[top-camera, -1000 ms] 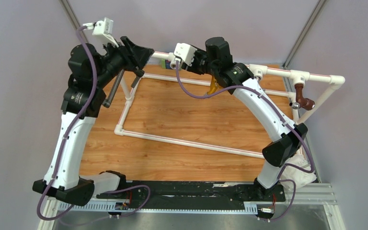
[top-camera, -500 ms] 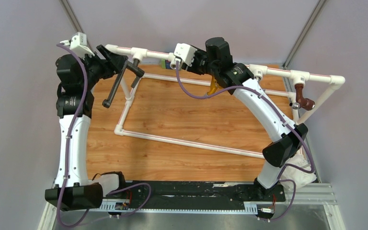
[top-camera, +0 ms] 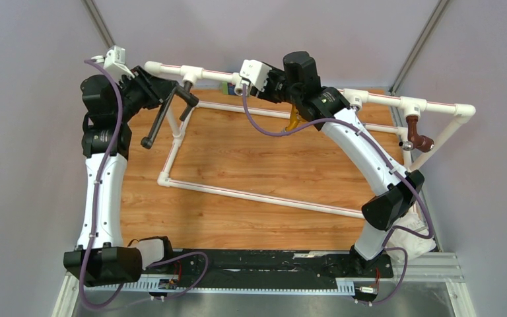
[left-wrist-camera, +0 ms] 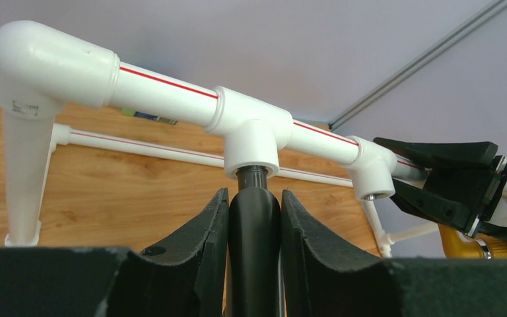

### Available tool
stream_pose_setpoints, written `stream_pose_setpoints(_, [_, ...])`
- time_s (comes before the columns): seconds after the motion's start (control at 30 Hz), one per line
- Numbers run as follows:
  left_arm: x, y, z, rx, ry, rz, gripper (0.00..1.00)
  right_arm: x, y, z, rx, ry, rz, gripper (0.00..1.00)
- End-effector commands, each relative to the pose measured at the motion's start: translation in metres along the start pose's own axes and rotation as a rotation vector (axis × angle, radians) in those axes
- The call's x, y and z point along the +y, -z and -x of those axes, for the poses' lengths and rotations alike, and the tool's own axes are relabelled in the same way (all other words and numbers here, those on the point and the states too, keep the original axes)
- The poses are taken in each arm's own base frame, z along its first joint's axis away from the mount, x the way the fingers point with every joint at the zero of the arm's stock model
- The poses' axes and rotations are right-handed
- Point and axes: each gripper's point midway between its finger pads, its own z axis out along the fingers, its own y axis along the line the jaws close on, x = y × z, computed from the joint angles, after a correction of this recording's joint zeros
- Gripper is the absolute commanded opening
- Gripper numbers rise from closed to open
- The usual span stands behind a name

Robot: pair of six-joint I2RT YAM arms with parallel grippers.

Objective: Install the water faucets

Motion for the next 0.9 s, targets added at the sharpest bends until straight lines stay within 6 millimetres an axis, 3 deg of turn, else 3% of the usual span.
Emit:
stream_pose_setpoints(0.0, [-0.038, 0.009, 0.013, -0.038, -0.115, -0.099, 0.32, 0.044, -0.017, 0.011, -0.048, -0.123, 0.12, 0.08])
stream_pose_setpoints(0.27, [-0.075, -0.001, -0.023, 0.06, -0.17, -0.18, 0.33, 0.047, -0.019, 0.012, -0.047, -0.122, 0.126, 0.08])
stream_pose_setpoints(0.37, [-0.089, -0.002, -0.032, 0.078, -0.17, -0.213, 0.38, 0.048, -0.019, 0.012, -0.047, -0.122, 0.126, 0.08])
stream_pose_setpoints(0.67, [-0.116, 0.003, -0.042, 0.096, -0.16, -0.281, 0.51, 0.048, -0.021, 0.01, -0.043, -0.125, 0.128, 0.08])
stream_pose_setpoints(0.77, [-0.118, 0.003, -0.043, 0.097, -0.15, -0.282, 0.51, 0.05, -0.021, 0.01, -0.042, -0.126, 0.131, 0.08])
stream_pose_setpoints(0.87, [-0.124, 0.001, -0.049, 0.115, -0.14, -0.308, 0.42, 0.049, -0.022, 0.01, -0.043, -0.126, 0.13, 0.08])
